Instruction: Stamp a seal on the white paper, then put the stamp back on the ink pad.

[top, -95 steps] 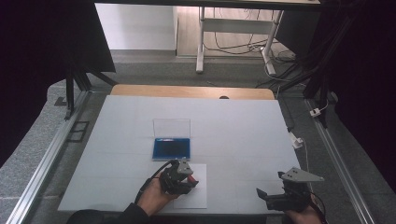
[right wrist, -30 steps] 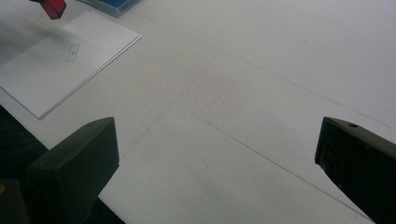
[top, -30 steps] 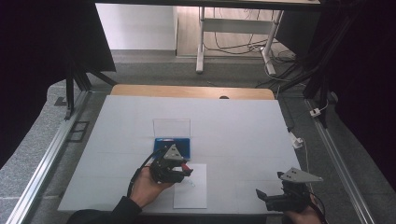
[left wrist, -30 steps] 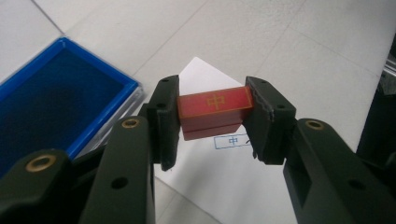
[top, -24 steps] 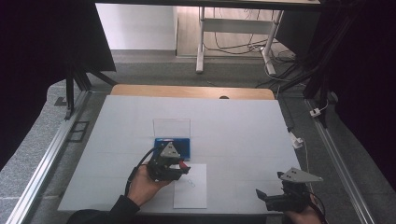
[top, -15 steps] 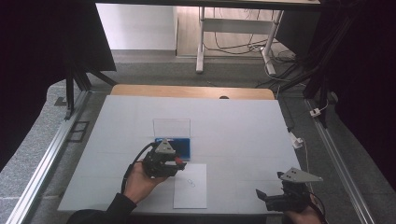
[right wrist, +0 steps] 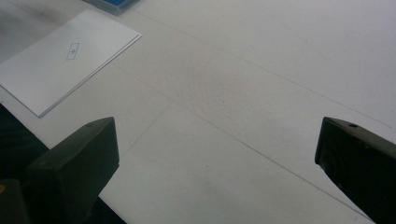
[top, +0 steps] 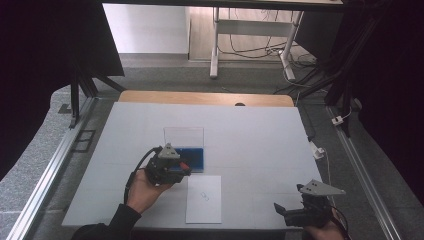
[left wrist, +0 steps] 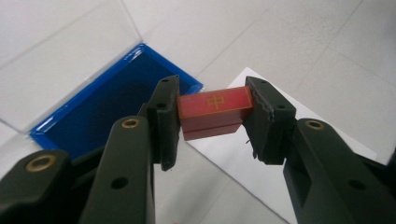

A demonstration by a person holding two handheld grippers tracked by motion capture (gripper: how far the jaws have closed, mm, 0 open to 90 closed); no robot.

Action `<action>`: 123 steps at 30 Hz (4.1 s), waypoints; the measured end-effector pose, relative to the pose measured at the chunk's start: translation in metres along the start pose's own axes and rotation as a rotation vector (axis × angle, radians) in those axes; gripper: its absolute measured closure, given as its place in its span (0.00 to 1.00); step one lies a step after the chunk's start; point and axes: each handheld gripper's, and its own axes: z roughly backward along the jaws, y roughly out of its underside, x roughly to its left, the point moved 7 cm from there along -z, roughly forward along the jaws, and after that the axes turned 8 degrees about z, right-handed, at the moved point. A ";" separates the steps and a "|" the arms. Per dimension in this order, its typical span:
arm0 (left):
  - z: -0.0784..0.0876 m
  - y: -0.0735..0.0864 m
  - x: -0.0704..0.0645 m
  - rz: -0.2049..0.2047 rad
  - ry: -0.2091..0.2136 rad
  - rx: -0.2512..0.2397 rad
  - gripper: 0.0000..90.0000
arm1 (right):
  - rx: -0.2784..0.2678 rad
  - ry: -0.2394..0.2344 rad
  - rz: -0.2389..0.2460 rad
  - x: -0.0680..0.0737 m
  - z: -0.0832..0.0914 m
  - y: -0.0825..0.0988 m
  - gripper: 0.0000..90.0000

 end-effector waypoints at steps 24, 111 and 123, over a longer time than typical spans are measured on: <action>-0.005 -0.011 0.029 0.048 -0.053 -0.008 0.64 | 0.007 0.000 0.002 0.000 -0.001 0.000 0.00; -0.041 -0.017 0.050 0.083 -0.047 0.004 0.19 | 0.015 -0.009 0.020 0.002 -0.001 0.000 0.00; -0.025 -0.012 0.044 0.078 0.000 -0.018 0.05 | 0.014 -0.008 0.021 0.002 -0.001 0.000 0.00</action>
